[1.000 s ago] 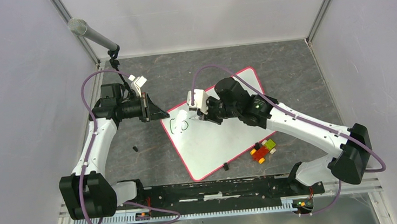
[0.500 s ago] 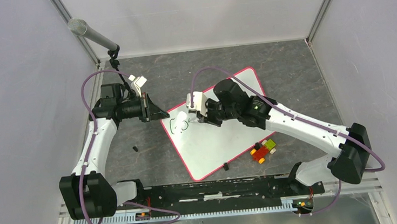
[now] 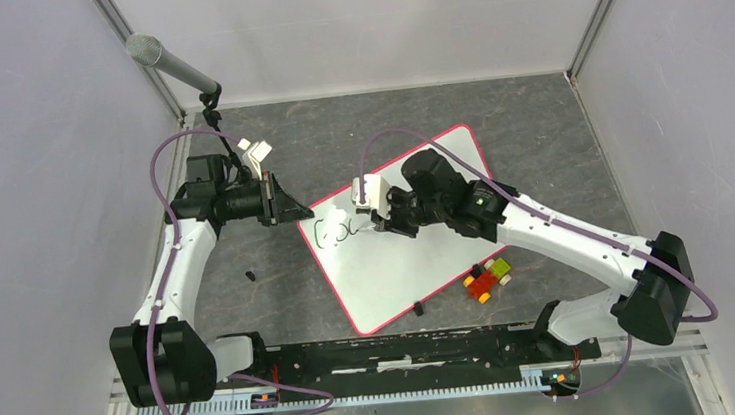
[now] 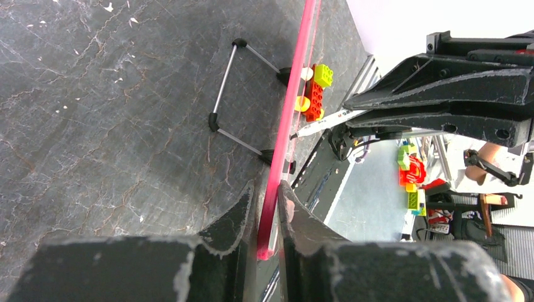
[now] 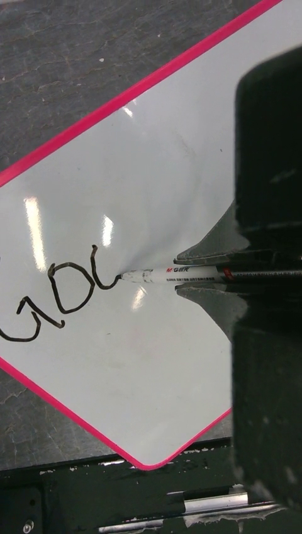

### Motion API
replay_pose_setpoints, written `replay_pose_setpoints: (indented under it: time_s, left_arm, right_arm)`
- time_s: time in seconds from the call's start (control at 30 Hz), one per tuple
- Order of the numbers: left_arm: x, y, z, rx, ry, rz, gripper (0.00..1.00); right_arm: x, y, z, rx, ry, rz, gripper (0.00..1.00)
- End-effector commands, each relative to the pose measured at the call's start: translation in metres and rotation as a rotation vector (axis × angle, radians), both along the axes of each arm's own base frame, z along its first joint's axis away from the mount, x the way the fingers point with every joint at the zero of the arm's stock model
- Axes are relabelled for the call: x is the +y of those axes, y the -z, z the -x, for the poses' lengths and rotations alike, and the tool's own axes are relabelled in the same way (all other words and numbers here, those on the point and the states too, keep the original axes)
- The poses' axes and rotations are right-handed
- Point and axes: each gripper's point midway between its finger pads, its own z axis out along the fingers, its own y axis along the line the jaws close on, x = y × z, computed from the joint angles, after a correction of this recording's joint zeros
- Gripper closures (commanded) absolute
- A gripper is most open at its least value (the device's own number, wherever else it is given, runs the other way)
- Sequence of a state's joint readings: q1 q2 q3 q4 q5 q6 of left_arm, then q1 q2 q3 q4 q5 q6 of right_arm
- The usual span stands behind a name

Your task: Write a sentence on the whiteboard

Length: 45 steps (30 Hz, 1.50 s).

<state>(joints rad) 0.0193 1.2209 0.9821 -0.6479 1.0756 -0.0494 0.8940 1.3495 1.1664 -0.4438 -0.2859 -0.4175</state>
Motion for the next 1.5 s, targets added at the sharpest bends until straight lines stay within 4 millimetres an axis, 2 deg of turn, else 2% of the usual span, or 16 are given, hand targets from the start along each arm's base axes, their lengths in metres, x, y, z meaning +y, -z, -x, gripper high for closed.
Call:
replay_pose_setpoints:
  time_s: [0.0, 0.17, 0.37, 0.67, 0.87, 1.1, 1.47]
  left_arm:
    - [0.0, -0.004, 0.001, -0.029, 0.009, -0.002, 0.98]
    - [0.0, -0.005, 0.001, -0.03, 0.009, 0.0, 0.97]
    - [0.0, -0.005, 0.001, -0.031, 0.008, -0.001, 0.97]
    - [0.0, -0.004, 0.001, -0.031, 0.008, -0.003, 0.98]
    - [0.0, -0.003, 0.0, -0.026, 0.007, -0.004, 0.98]
    - [0.0, -0.004, 0.001, -0.027, 0.008, -0.003, 0.98]
    - [0.0, -0.005, 0.001, -0.031, 0.007, -0.003, 0.98]
  right_arm:
    - [-0.014, -0.013, -0.023, -0.066, 0.085, 0.007, 1.0]
    - [-0.006, -0.024, -0.029, -0.074, 0.085, -0.022, 1.0]
    - [0.003, -0.028, -0.031, -0.062, 0.075, -0.04, 1.0]
    - [0.012, -0.028, -0.024, -0.054, 0.039, -0.048, 1.0]
    - [0.011, -0.034, -0.016, -0.046, 0.014, -0.072, 1.0]
    - [-0.01, -0.046, -0.023, -0.028, 0.063, -0.112, 1.0]
    - [-0.016, -0.027, -0.023, -0.014, 0.066, -0.06, 1.0]
